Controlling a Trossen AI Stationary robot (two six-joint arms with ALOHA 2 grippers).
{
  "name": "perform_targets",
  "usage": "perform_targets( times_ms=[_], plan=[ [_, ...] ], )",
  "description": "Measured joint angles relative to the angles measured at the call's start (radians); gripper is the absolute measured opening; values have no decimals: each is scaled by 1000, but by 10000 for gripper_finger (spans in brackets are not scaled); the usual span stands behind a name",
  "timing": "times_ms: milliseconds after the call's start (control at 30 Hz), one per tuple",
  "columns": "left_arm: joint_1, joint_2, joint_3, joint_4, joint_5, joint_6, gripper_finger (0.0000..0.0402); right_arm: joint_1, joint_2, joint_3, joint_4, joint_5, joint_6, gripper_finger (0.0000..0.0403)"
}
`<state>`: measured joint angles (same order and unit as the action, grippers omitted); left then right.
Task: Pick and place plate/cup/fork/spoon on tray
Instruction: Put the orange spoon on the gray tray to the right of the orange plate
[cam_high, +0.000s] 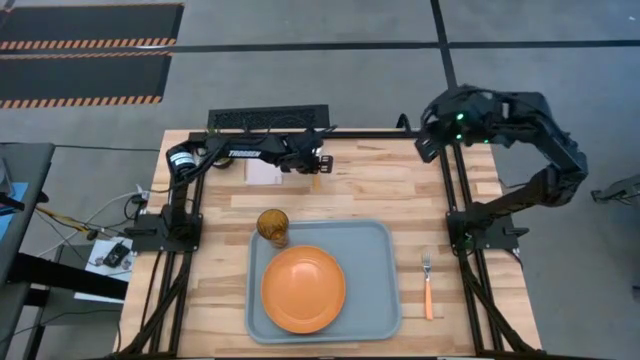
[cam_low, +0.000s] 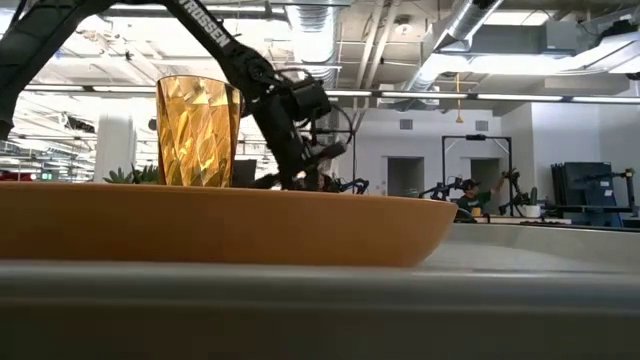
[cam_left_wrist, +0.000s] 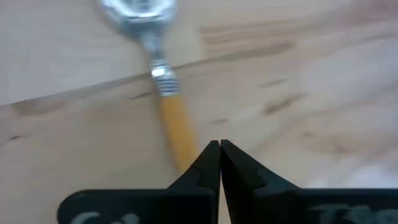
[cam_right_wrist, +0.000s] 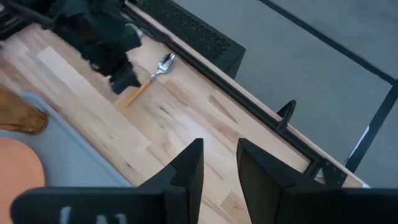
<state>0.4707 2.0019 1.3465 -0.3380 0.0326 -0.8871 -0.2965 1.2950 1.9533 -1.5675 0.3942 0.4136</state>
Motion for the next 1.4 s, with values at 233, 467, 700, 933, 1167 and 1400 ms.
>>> perform_targets(
  times_ms=[233, 467, 700, 933, 1167, 1400],
  plan=[
    [-36, -22, 1, -75, -101, -28, 1, -96, -33, 0, 4, -31, -30, 120],
    [-31, -22, 2, 33, -119, 9, 60, -103, -34, -20, 0, -53, -33, 154],
    [-32, -18, 3, 12, -173, -29, 210, -103, -66, -158, 2, -60, -3, 197],
    [-39, -3, 5, 13, -285, -51, 271, -104, -125, -225, 84, -64, -2, 199],
    [-52, 75, 5, 31, -239, -98, 256, -102, -156, -225, 106, -84, 10, 188],
    [-62, 78, 7, -4, -297, -124, 209, -73, -181, -225, 107, -81, 40, 187]
  ],
)
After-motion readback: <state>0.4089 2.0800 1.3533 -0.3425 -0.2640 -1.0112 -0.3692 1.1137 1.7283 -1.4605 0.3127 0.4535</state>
